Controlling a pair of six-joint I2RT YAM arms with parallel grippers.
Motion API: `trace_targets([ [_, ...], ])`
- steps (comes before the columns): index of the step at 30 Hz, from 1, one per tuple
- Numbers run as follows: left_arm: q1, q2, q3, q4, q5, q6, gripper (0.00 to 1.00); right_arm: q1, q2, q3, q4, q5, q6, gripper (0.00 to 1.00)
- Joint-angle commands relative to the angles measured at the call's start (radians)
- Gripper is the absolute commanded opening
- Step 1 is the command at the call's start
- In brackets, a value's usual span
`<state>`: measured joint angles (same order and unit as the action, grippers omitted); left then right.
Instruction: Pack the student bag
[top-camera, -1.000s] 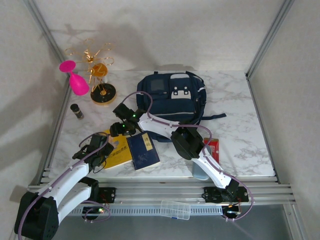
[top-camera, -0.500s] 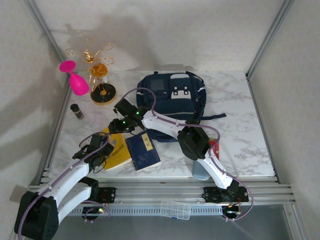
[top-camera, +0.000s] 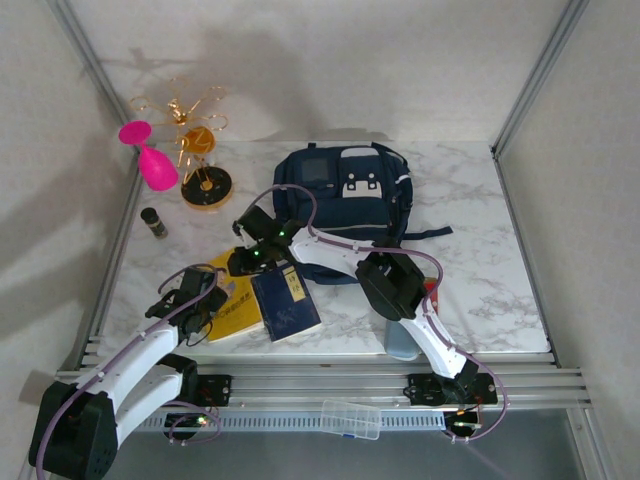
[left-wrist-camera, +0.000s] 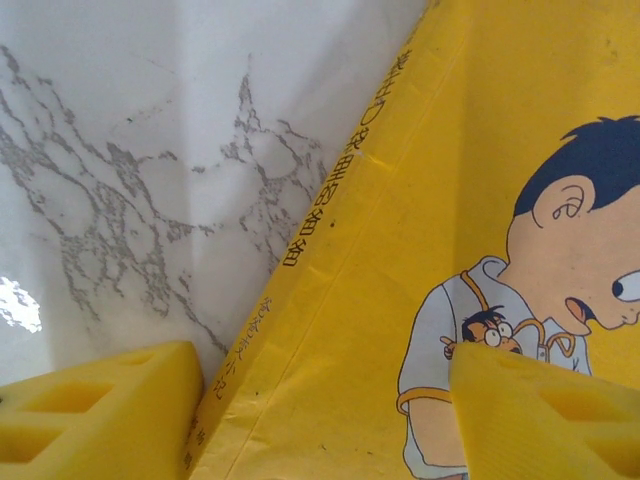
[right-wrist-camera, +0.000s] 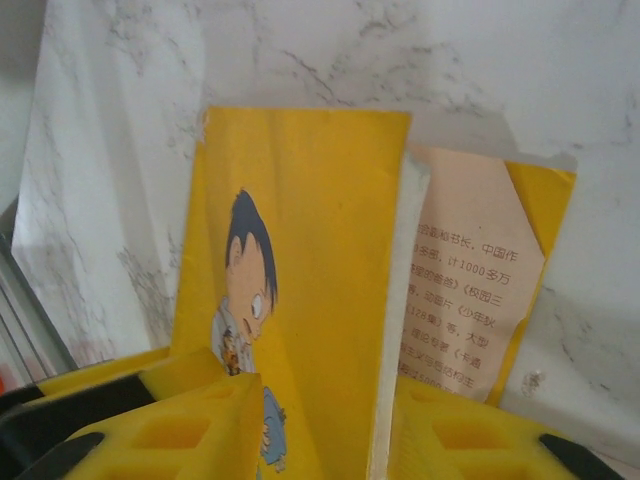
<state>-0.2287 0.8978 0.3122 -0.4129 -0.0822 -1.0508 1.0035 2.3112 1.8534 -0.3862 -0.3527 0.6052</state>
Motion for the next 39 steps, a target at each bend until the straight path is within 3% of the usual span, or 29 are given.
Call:
trace_targets([
  [1,-0.010,0.017,-0.016,0.035,0.016,-0.018,0.66,0.012,-0.041,-0.047,0.033,-0.096,-0.006,0.35],
  [4,-0.011,0.020,-0.011,0.034,0.019,-0.017,0.66,0.014,-0.042,-0.051,0.035,-0.104,0.002,0.32],
  [12,-0.010,0.015,0.010,0.013,0.007,-0.015,0.68,0.009,-0.106,-0.064,0.092,-0.134,0.041,0.05],
  [15,-0.010,0.010,0.028,-0.004,-0.002,-0.015,0.71,0.006,-0.136,-0.066,0.109,-0.144,0.056,0.00],
  [22,0.003,-0.046,0.160,-0.114,-0.029,0.004,0.81,-0.006,-0.252,-0.094,0.168,-0.113,0.097,0.00],
  [29,0.059,-0.105,0.450,-0.274,-0.036,0.123,0.90,-0.053,-0.414,-0.105,0.223,-0.145,0.132,0.00],
  [35,0.104,-0.076,0.736,-0.332,0.080,0.290,0.94,-0.139,-0.540,-0.137,0.238,-0.205,0.157,0.00],
  [39,0.106,-0.033,0.848,-0.280,0.257,0.363,0.96,-0.230,-0.624,-0.188,0.223,-0.274,0.131,0.00],
])
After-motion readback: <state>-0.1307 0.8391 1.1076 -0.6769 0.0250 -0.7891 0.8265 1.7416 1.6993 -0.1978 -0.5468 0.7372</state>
